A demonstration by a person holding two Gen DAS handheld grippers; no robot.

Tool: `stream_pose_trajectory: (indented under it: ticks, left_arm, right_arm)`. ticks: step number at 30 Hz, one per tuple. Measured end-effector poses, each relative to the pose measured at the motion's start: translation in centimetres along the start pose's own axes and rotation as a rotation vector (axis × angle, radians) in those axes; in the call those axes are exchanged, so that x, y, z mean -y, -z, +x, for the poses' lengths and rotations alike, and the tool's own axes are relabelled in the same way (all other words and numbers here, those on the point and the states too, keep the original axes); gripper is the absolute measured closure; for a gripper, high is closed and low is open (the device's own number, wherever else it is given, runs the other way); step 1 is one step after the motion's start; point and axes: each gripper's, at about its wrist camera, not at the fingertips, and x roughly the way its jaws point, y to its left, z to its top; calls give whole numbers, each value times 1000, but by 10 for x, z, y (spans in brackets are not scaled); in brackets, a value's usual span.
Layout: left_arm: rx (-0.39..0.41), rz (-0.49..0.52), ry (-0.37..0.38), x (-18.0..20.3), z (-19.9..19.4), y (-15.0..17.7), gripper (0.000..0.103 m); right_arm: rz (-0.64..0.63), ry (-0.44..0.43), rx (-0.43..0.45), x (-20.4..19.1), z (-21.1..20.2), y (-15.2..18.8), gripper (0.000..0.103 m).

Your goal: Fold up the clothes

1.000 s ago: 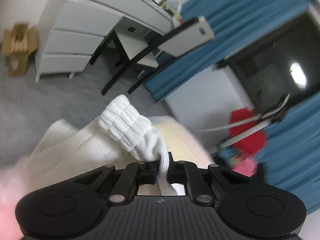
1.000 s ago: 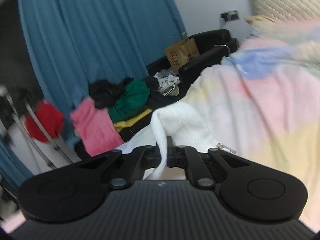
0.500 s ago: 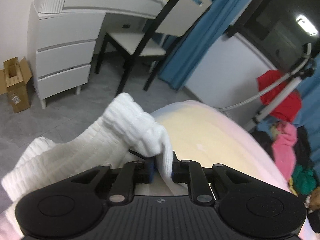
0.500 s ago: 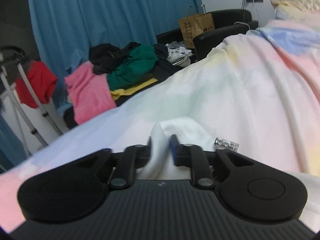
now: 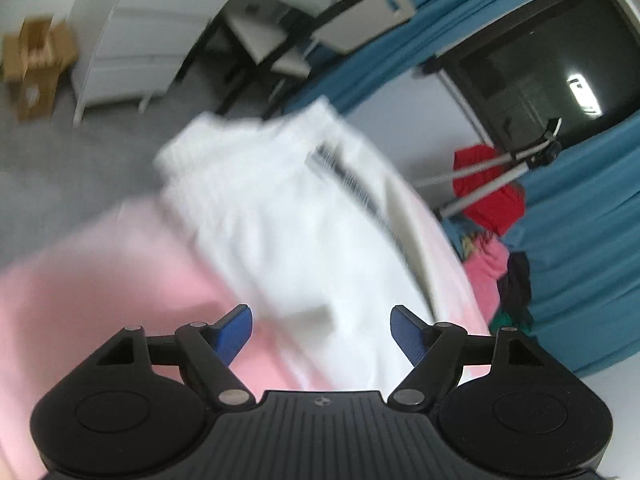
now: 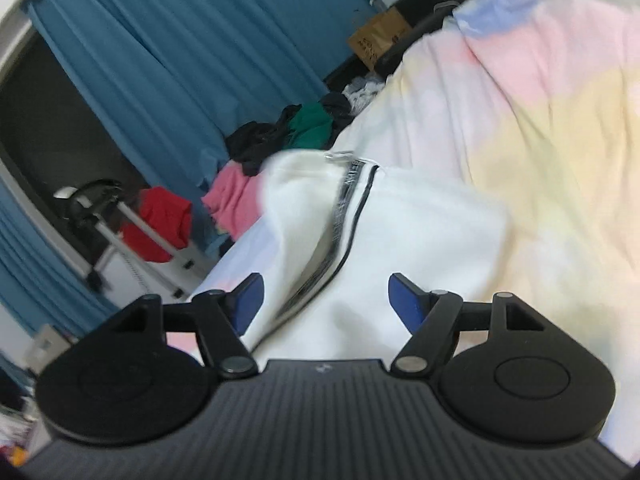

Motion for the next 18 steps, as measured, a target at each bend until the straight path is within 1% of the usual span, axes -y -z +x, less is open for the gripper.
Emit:
stream_pose_trajectory:
  ticks: [2,4,6,8,9,10,12,13,14,15,16,17,18]
  left_arm:
    - [-17,-35,-12,-14,2,13,24]
    - [-32,-92,-9,-29,11,23,24]
    - [2,-110,15,-31,19,21,24]
    - [38,-128,39,-33,28,19,24]
    - [55,-137,51,-34,32,18,24]
    - [82,-153,57,-34,38,15,25]
    - [119,-194,43,-34,49,9,28]
    - [136,-217,24,-33,54,6,32]
    - [152,-234,2,-31,56,3,39]
    - [169,-250,-20,-27,58,1,44]
    - [182,-266,-45,-26,59,-2,70]
    - [187,-273,-52,-27,58,-5,89]
    - [191,-280,-58,-27,57,-8,90]
  right_arm:
    - [21,-6,-18,6,-10,8,31]
    - [59,20,-66,12,-6,17,31]
    - [96,41,-116,17,1,26,31]
    - [127,31,-177,23,22,33,32]
    - [136,27,-193,24,31,37,32]
    - [131,22,-177,24,40,38,32]
    - [120,12,-138,21,57,37,32]
    - [118,8,-121,19,65,35,32]
    - [122,14,-103,17,74,31,37]
    - [128,28,-85,16,81,26,40]
    - [135,44,-69,14,86,21,49]
    - [146,62,-58,13,89,17,62]
    - [162,75,-50,14,91,13,69]
